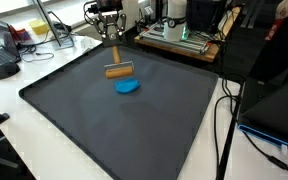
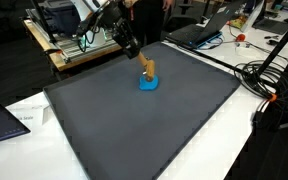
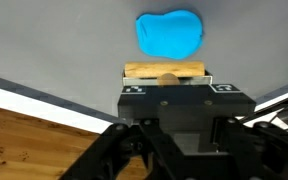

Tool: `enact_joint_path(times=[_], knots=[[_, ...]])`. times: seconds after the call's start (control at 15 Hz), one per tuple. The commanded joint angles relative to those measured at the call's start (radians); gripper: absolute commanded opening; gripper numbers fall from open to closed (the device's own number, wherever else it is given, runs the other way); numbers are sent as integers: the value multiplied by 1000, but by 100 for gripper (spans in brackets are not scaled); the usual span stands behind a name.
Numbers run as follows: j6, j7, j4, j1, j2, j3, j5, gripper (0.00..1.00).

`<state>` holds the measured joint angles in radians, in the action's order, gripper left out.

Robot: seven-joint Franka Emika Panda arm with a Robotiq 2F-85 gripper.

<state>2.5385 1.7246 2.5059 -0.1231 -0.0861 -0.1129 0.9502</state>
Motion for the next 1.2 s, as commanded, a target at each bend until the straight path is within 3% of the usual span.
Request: enact_joint_path(times=[0.0, 1.13], knots=[[12, 90, 31, 15, -19, -16, 97, 22], [-16, 402, 108, -10, 0, -26, 433, 22]])
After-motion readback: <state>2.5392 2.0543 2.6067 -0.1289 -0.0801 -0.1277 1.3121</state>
